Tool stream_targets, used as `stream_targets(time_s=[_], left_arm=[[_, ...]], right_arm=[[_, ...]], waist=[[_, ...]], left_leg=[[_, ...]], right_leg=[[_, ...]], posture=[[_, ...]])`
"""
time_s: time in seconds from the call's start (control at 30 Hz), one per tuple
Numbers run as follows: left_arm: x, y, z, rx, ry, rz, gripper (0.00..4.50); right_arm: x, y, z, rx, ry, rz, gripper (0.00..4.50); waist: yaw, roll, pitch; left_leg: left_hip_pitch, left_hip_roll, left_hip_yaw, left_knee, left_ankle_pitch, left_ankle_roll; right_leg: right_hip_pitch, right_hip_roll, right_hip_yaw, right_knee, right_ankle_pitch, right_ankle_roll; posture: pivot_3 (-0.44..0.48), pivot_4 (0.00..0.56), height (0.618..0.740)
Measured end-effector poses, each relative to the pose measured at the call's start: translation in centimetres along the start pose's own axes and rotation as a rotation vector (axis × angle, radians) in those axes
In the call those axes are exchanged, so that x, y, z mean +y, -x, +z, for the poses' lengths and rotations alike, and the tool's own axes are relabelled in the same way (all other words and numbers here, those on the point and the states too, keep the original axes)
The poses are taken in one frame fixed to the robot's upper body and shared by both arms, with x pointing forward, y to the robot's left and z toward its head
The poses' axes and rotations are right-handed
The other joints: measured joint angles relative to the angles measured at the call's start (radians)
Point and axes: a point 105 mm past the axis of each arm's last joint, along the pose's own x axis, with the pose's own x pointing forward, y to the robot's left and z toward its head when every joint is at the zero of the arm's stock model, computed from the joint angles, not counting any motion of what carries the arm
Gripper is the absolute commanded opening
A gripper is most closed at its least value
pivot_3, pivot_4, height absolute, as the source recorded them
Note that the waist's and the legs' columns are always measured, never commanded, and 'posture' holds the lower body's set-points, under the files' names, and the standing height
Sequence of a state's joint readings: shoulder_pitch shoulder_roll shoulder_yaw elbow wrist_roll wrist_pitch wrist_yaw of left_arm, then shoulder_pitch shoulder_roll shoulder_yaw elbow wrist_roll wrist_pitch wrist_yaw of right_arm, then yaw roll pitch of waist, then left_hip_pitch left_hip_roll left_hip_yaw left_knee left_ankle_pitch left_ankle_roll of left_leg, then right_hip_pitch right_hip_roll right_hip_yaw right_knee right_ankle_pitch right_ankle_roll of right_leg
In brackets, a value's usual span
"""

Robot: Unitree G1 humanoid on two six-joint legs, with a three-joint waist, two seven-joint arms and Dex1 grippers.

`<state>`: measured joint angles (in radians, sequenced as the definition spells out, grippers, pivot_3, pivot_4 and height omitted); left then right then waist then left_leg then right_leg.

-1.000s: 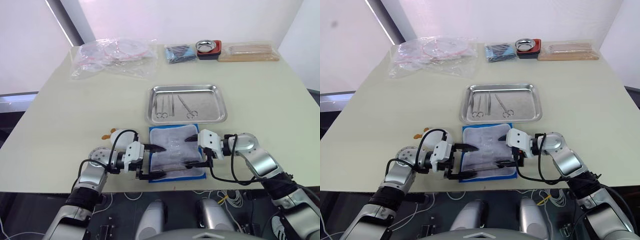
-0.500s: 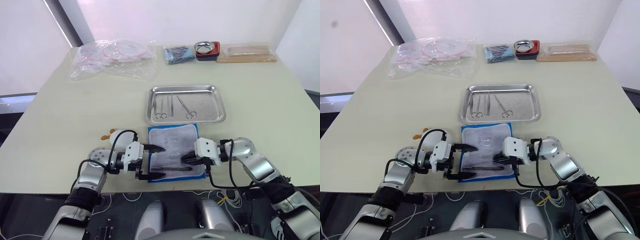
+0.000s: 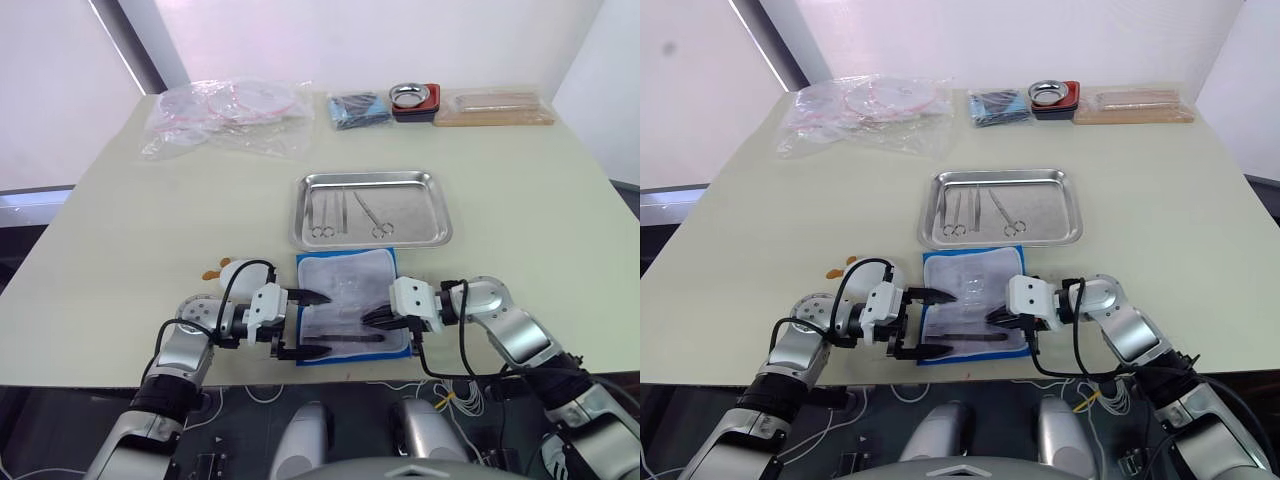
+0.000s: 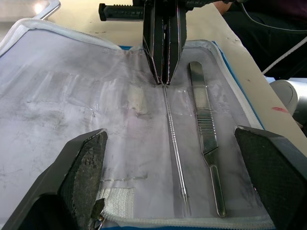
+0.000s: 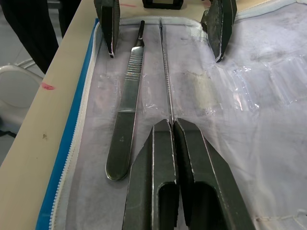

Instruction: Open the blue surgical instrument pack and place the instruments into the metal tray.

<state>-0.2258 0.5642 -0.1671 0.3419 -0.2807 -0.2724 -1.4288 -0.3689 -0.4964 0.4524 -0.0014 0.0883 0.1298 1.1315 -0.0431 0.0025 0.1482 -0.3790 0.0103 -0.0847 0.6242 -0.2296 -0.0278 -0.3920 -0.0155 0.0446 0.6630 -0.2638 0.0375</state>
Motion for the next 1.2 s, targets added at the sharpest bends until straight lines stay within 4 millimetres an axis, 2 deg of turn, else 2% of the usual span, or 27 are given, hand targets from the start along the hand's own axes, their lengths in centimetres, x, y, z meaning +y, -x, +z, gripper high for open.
stream_targets(time_s=[0.87, 1.2], left_arm=[[0.0, -0.2, 0.1, -0.010, -0.002, -0.001, 4.50], [0.1, -0.4, 0.1, -0.016, -0.007, 0.000, 4.50]], right_arm=[[-0.2, 3.6, 0.5, 0.139, 0.070, 0.001, 0.06], [-0.3, 3.7, 1.1, 0.134, 0.088, 0.000, 0.06]], waist=[[0.002, 0.001, 0.001], [0.003, 0.001, 0.001]], left_leg=[[-0.001, -0.001, 0.000, 0.000, 0.000, 0.000], [-0.001, -0.002, 0.000, 0.000, 0.000, 0.000]], right_leg=[[0.000, -0.001, 0.000, -0.001, 0.000, 0.000], [0.000, -0.001, 0.000, -0.001, 0.000, 0.000]], posture=[[0.000, 0.150, 0.740], [0.000, 0.150, 0.740]])
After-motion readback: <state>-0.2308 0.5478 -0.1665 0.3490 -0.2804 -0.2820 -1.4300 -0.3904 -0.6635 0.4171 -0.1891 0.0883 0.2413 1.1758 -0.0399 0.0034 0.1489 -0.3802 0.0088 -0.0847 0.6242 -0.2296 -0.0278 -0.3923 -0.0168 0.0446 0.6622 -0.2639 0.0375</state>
